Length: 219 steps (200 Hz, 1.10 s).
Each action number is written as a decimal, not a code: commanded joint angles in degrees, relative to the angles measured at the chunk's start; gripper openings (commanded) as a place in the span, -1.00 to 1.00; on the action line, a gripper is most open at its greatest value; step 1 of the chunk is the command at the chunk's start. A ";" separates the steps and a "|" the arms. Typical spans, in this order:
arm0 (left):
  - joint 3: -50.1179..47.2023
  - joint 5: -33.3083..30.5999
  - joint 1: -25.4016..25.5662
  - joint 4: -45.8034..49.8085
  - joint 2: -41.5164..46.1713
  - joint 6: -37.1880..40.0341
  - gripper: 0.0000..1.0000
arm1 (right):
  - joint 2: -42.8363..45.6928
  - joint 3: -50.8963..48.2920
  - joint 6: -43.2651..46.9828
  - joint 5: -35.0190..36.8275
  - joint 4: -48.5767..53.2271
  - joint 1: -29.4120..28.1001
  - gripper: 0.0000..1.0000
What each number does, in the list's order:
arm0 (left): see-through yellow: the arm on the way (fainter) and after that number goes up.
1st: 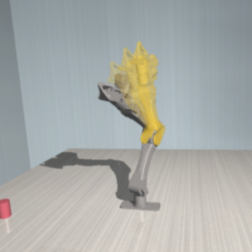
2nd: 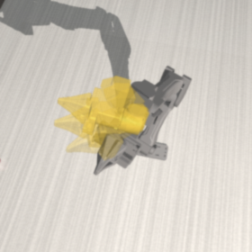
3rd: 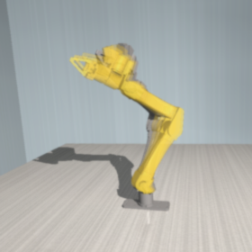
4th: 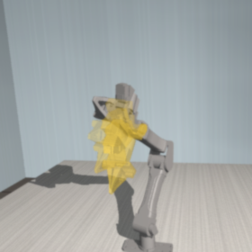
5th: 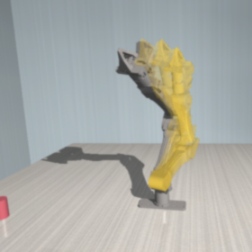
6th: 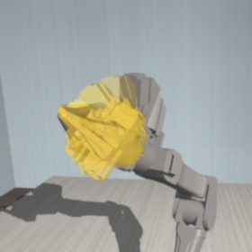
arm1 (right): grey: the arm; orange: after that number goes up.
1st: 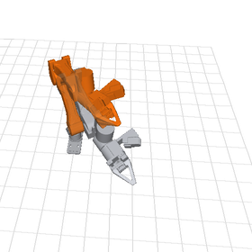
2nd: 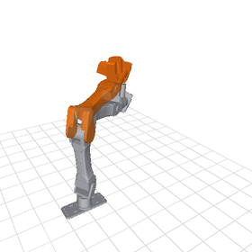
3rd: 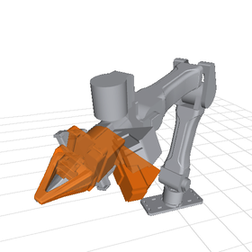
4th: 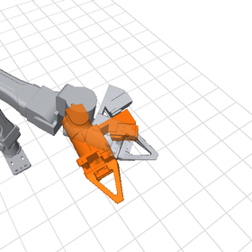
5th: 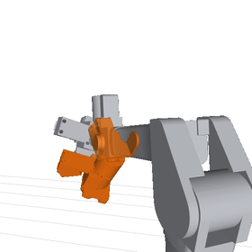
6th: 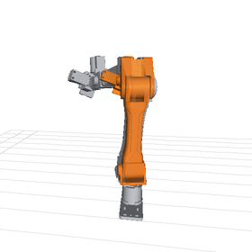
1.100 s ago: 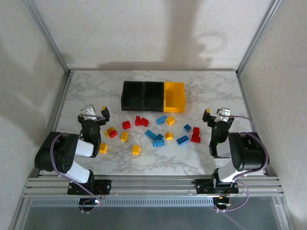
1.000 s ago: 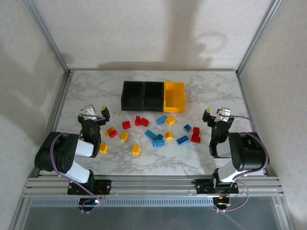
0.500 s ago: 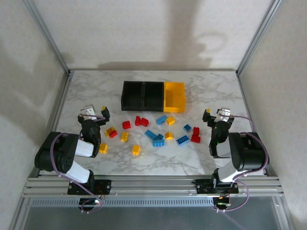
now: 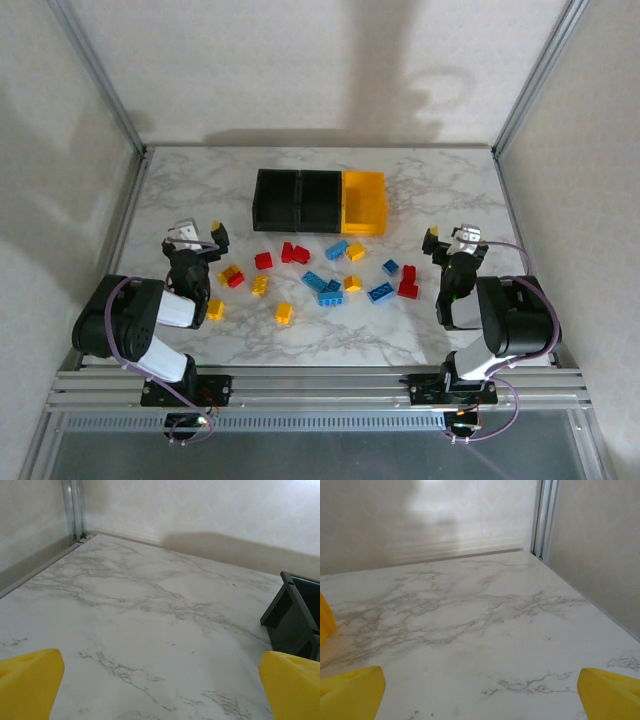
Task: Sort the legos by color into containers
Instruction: Pick up the lego from the center of the table.
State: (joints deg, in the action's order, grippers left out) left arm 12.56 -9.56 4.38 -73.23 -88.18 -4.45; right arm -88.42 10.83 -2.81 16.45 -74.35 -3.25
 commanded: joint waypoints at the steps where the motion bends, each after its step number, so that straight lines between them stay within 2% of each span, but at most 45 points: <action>1: 0.71 1.48 -0.52 -0.22 -0.06 0.84 0.99 | -0.17 0.51 -0.62 0.60 -1.69 0.08 0.98; 23: 0.67 1.54 -0.51 -0.24 -0.02 0.84 0.99 | 0.06 0.46 -0.62 1.69 -2.36 -0.03 0.97; 29: 0.76 0.82 -0.52 -0.59 0.20 0.65 0.99 | 1.35 0.85 -1.43 2.81 0.31 -0.27 0.98; 39: 2.67 -0.37 -0.60 4.84 3.03 -0.03 0.99 | 2.02 0.23 -0.03 0.93 -0.93 -0.37 0.97; 47: 5.21 -0.72 -0.69 11.46 5.24 -0.15 0.99 | 3.39 0.26 1.13 2.11 -0.22 -1.55 0.98; 57: 7.64 -0.38 -0.69 16.99 7.30 0.17 0.99 | 7.43 2.88 1.08 5.89 7.77 -2.66 0.97; 66: 8.72 -0.53 -0.52 19.53 9.08 0.32 0.99 | 10.78 6.56 0.91 5.50 15.32 -2.70 0.97; 89: 11.00 -1.44 -0.49 23.52 14.17 -2.65 0.99 | 17.65 11.00 -3.76 2.12 23.56 -2.36 0.98; 100: 13.40 -0.66 -0.91 27.26 16.36 -6.80 0.99 | 20.68 14.27 -10.11 1.55 29.85 -1.97 0.98; 111: 16.89 -1.68 -1.61 34.17 18.42 -16.86 0.99 | 22.87 19.95 -23.49 2.76 45.43 -0.47 0.98; 119: 19.36 -0.13 -3.14 40.12 19.09 -24.09 0.99 | 22.86 23.86 -28.20 -4.70 52.86 2.50 0.97; 127: 20.36 7.08 -5.21 42.07 18.66 -27.93 0.99 | 21.71 25.71 -28.88 -18.15 53.52 5.81 0.97; 132: 20.64 11.39 -6.30 42.26 18.14 -30.39 0.99 | 20.70 26.68 -29.75 -24.42 53.77 7.24 0.90; 144: 21.37 17.84 -6.89 42.99 16.82 -34.39 0.99 | 19.13 29.21 -30.98 -31.32 56.24 7.99 0.78; 163: 22.19 23.10 -4.71 45.84 16.40 -36.34 0.99 | 20.46 29.17 -34.05 -34.50 57.83 7.78 0.76; 173: 22.64 24.71 -2.80 48.46 16.87 -36.31 0.99 | 20.96 30.34 -34.05 -34.82 61.99 7.69 0.75; 189: 22.85 27.57 0.93 52.15 17.63 -35.27 0.98 | 19.65 34.54 -29.74 -34.58 72.49 6.20 0.53; 203: 22.84 28.88 5.07 54.14 18.40 -34.33 0.90 | 18.35 37.06 -26.15 -32.26 80.67 4.02 0.35; 219: 21.81 27.60 10.48 56.79 19.41 -34.82 0.85 | 17.84 37.42 -24.56 -30.20 85.68 2.11 0.28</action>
State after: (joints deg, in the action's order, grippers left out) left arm 33.87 14.13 8.69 -22.98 -71.07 -37.82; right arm -69.84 45.32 -30.92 -13.80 -3.01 1.52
